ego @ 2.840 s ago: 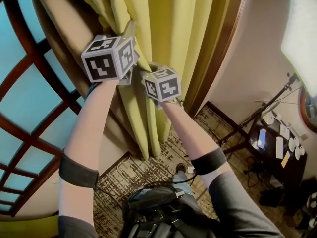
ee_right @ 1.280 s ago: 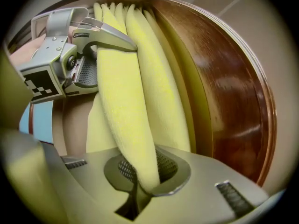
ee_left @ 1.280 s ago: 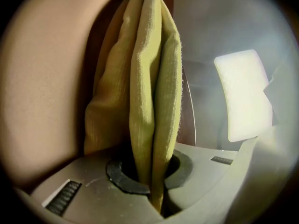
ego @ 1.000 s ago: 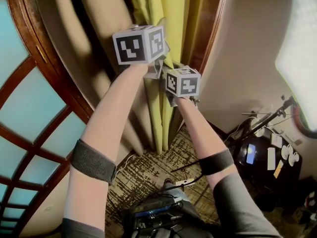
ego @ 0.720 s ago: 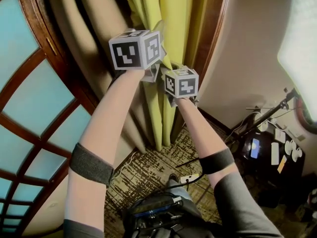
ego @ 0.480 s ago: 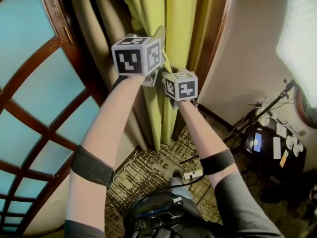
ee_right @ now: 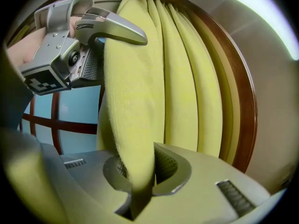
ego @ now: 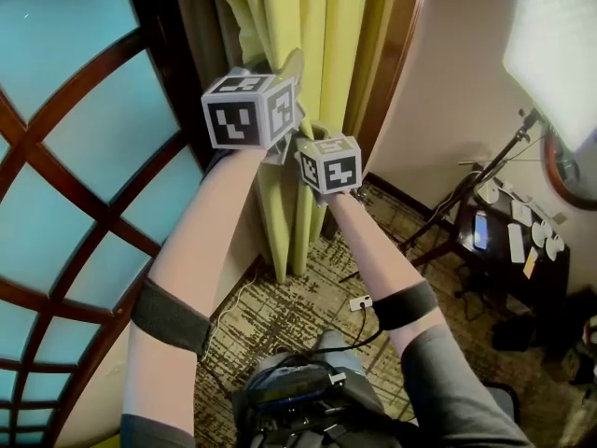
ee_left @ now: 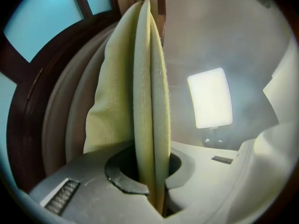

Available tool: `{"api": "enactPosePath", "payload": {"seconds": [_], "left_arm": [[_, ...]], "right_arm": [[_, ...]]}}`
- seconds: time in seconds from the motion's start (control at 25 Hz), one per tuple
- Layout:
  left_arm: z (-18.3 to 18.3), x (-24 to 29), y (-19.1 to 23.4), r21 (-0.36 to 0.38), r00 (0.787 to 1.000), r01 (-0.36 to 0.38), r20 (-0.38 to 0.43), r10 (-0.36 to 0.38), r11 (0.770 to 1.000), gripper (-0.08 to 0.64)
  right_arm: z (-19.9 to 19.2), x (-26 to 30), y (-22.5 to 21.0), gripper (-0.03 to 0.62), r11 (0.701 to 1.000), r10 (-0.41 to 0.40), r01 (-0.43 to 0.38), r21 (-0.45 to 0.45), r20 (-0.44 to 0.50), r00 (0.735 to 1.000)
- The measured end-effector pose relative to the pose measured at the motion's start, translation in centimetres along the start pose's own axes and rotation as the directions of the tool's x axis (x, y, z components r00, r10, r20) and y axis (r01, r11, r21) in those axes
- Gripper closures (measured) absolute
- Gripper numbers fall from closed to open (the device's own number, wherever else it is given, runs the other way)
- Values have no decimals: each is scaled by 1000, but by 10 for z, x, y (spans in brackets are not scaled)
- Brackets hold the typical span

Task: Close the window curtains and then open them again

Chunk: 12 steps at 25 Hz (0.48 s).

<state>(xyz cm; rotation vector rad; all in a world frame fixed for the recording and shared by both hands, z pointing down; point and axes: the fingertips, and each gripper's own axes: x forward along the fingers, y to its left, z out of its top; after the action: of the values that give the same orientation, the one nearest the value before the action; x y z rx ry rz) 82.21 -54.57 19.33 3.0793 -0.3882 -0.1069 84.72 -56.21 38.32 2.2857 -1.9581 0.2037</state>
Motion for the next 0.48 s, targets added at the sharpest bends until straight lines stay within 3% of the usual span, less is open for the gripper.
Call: {"api": "enactPosePath", "payload": {"seconds": [0.12, 0.28, 0.36, 0.48], "left_arm": [[-6, -15, -10, 23, 1000, 0, -18, 0, 1000, 430], [-23, -45, -20, 57, 999, -23, -39, 25, 998, 334], [-36, -64, -24, 54, 998, -42, -36, 44, 998, 318], [-52, -94, -34, 68, 995, -83, -45, 86, 994, 311]], "right_arm": [[-3, -13, 11, 534, 1000, 11, -11, -27, -13, 1000], [-7, -31, 24, 426, 999, 30, -29, -45, 3, 1000], [-13, -42, 38, 364, 996, 74, -73, -44, 18, 997], [-19, -64, 62, 344, 989, 139, -136, -64, 37, 990]]}}
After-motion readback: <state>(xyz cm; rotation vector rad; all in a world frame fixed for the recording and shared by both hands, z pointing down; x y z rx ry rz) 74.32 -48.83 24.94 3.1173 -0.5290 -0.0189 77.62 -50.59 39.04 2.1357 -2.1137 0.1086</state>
